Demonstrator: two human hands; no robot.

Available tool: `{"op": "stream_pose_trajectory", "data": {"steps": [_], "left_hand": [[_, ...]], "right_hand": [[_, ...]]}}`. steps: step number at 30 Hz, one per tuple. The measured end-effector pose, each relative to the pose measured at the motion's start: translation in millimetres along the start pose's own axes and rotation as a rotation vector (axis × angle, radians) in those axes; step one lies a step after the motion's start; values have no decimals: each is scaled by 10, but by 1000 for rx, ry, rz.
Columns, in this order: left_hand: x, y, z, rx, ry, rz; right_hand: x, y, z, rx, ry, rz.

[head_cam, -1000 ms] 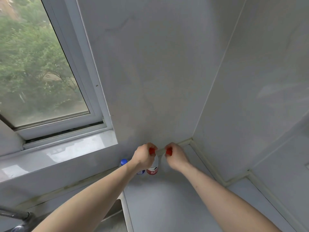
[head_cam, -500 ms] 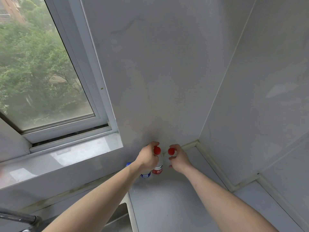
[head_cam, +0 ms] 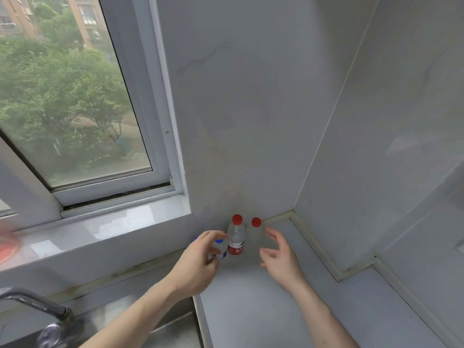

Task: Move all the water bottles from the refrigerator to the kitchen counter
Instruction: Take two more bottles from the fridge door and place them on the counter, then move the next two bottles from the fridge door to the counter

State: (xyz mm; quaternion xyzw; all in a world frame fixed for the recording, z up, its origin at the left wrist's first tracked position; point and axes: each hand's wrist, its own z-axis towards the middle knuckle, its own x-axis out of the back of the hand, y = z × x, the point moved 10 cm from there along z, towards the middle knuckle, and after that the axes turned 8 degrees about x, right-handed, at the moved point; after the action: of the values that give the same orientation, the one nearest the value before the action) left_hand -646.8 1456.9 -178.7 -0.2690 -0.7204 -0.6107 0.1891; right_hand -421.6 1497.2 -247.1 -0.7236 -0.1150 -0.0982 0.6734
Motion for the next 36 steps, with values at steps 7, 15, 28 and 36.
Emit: {"op": "stream_pose_trajectory", "data": {"steps": [7,15,28,36], "left_hand": [[56,-368,-1025,-23,41,-15],[-510,-273,-1689,-73,-69,-17],[-1149,548,-2393,-382,-335,248],[-1865,1098,-2977,-549,-460,420]], "right_hand": [[-44,-262,-1209,45,-195,-196],[77,-258,-2308,-4,-196,-375],[739,45,-3856,-89,94,-368],[1269,193,-4984,-173,289,-363]]}}
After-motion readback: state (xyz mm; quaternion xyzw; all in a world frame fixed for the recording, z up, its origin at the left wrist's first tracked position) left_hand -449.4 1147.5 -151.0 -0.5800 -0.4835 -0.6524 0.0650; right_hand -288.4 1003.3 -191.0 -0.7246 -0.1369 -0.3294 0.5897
